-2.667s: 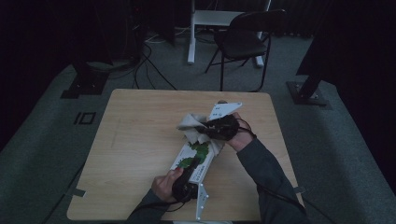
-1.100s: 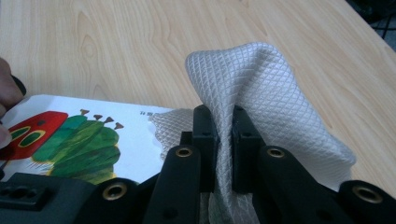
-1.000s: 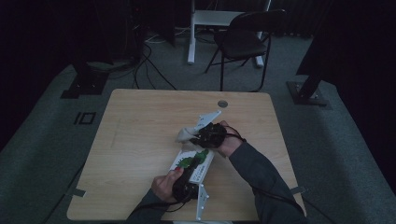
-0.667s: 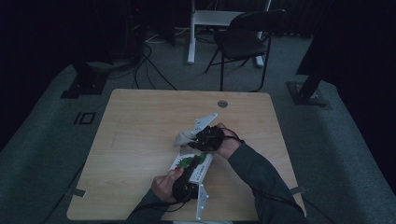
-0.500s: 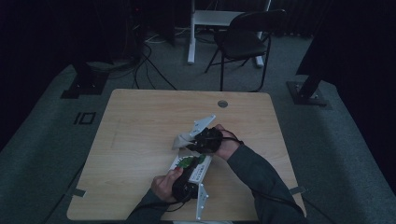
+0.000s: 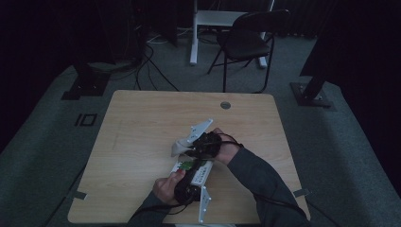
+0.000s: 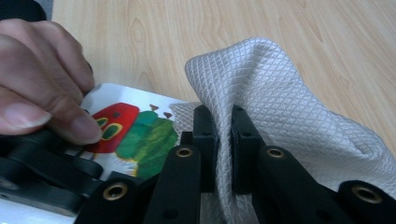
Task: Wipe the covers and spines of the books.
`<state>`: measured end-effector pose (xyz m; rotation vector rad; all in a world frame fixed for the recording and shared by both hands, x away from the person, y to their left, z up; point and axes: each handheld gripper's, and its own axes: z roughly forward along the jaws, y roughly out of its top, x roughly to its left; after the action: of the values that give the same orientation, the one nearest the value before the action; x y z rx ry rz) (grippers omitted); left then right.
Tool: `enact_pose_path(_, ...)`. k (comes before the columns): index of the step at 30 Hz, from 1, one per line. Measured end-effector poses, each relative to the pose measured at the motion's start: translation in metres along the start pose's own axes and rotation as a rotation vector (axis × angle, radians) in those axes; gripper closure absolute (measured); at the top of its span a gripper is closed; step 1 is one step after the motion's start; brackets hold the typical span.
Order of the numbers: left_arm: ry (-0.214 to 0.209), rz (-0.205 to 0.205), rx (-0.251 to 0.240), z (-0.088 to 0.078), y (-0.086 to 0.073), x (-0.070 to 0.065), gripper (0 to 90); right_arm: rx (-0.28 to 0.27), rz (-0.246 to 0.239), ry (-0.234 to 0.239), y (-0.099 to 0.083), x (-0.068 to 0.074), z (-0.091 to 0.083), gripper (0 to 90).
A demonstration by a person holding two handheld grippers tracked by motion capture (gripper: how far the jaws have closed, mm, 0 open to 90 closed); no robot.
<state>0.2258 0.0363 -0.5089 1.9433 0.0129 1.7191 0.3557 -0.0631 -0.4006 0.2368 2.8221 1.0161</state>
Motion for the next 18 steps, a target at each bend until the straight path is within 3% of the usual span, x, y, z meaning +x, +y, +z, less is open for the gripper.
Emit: enact_pose_path(18, 0.006, 0.003, -0.001, 0.000, 0.000, 0.000, 76.5, 0.005, -0.063, 0.092, 0.010, 0.019, 0.003, 83.6)
